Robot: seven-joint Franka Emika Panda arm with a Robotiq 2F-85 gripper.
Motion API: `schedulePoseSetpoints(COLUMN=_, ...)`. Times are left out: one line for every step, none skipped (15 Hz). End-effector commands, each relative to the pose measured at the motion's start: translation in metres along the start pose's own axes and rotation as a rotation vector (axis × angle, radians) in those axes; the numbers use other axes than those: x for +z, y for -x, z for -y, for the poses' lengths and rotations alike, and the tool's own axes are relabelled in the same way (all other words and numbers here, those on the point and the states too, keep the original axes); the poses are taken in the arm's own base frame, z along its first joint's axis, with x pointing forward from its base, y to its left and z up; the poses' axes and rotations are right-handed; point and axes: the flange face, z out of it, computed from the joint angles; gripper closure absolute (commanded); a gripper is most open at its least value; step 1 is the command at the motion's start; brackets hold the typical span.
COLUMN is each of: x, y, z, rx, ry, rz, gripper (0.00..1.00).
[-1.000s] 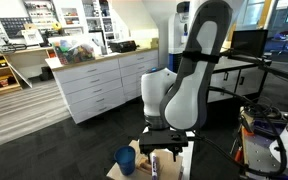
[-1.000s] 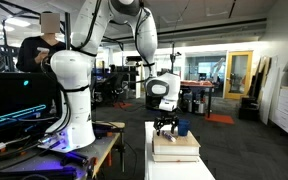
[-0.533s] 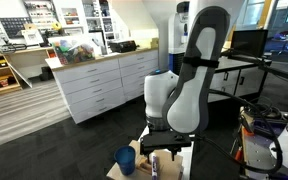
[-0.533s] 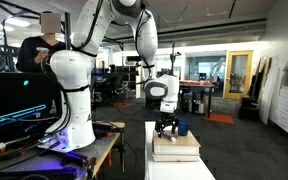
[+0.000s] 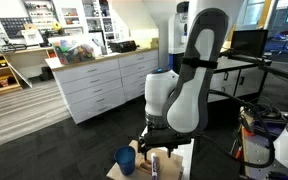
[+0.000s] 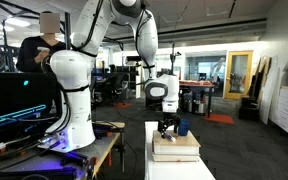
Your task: Pick up the pen from the top of the books and put it in the blue cup.
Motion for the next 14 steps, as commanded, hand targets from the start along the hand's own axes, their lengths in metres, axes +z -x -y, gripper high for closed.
schedulePoseSetpoints(x=0.0, y=-0.002, z=-0.006, rx=-0.023, ry=-0.012, rz=-0.013, gripper=0.0)
schedulePoseSetpoints(x=0.002, y=-0.002, z=-0.005, rx=-0.026, ry=-0.007, rz=-0.013, gripper=0.0)
schedulePoseSetpoints(x=0.004, y=-0.003, z=-0.005, rx=-0.028, ry=-0.003, rz=-0.015, gripper=0.0)
schedulePoseSetpoints(x=0.006, y=-0.005, z=-0.005, rx=-0.016, ry=0.003, rz=-0.018, gripper=0.0)
schedulePoseSetpoints(x=0.008, y=-0.006, z=-0.004, rx=0.002, ry=0.009, rz=-0.016, gripper=0.0)
schedulePoseSetpoints(x=0.009, y=-0.007, z=-0.003, rx=0.014, ry=0.012, rz=-0.013, gripper=0.0)
schedulePoseSetpoints(x=0.011, y=-0.006, z=-0.003, rx=0.033, ry=0.014, rz=-0.013, gripper=0.0)
schedulePoseSetpoints(x=0.012, y=-0.007, z=-0.002, rx=0.057, ry=0.019, rz=-0.015, gripper=0.0)
schedulePoseSetpoints(x=0.013, y=-0.006, z=-0.002, rx=0.076, ry=0.017, rz=-0.011, gripper=0.0)
schedulePoseSetpoints(x=0.013, y=-0.006, z=-0.001, rx=0.097, ry=0.016, rz=-0.013, gripper=0.0)
schedulePoseSetpoints(x=0.013, y=-0.004, z=0.0, rx=0.12, ry=0.014, rz=-0.018, gripper=0.0)
schedulePoseSetpoints(x=0.012, y=-0.003, z=0.001, rx=0.134, ry=0.013, rz=-0.02, gripper=0.0)
schedulePoseSetpoints(x=0.012, y=-0.001, z=0.003, rx=0.143, ry=0.012, rz=-0.018, gripper=0.0)
schedulePoseSetpoints(x=0.011, y=-0.001, z=0.004, rx=0.157, ry=0.013, rz=-0.02, gripper=0.07)
